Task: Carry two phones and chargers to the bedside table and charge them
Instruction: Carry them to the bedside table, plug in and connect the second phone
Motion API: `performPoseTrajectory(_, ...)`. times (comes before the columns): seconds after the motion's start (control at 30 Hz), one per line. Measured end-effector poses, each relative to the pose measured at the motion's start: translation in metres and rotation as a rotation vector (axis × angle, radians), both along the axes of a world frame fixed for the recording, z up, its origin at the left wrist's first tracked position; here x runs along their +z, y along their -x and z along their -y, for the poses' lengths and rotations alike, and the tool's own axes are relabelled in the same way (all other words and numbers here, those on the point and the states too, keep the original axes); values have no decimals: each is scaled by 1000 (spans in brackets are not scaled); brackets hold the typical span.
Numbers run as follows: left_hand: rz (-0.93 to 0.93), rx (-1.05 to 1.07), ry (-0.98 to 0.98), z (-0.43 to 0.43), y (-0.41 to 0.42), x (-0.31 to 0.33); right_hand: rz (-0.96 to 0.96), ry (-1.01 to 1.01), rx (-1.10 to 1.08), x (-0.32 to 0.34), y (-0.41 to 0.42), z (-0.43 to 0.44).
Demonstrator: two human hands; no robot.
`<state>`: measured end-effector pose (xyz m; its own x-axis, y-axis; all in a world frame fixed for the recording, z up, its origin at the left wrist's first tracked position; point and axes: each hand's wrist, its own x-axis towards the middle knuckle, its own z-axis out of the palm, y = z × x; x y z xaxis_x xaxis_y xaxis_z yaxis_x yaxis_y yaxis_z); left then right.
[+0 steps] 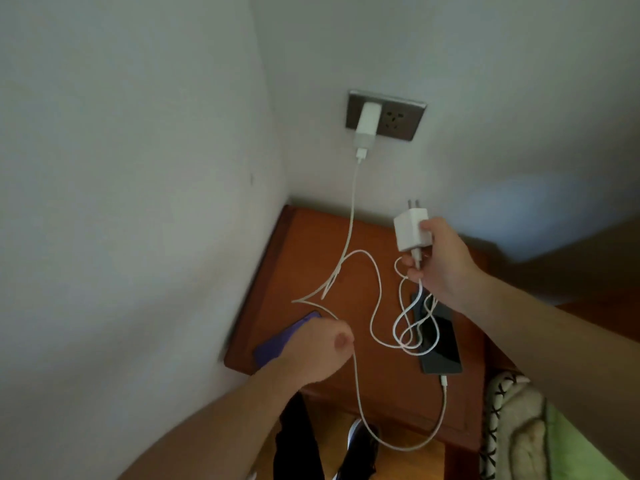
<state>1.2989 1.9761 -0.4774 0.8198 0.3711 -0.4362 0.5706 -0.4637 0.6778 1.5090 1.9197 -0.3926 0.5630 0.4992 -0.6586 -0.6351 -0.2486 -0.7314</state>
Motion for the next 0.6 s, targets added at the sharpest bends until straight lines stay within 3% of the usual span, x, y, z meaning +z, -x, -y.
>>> performPoseTrajectory(0.1,234,316,113,-8,-59,55,2,-46,-38,30,-8,-9)
performPoseTrajectory(0.17,275,460,395,-15,-96,88,25,-74,-19,42,-15,-12)
performPoseTrajectory(0.27,244,509,786,-22,-132,115,156,-6,76,45,-29,-17)
performPoseTrajectory(0.33,233,483,788,-21,-142,116,208,45,57,41,-36,-26)
performPoseTrajectory(0.43,266,456,580,-24,-152,106,242,89,13,30,-43,-39)
performPoseTrajectory(0.6,359,529,476,-43,-160,94,105,24,119,18,-51,-57)
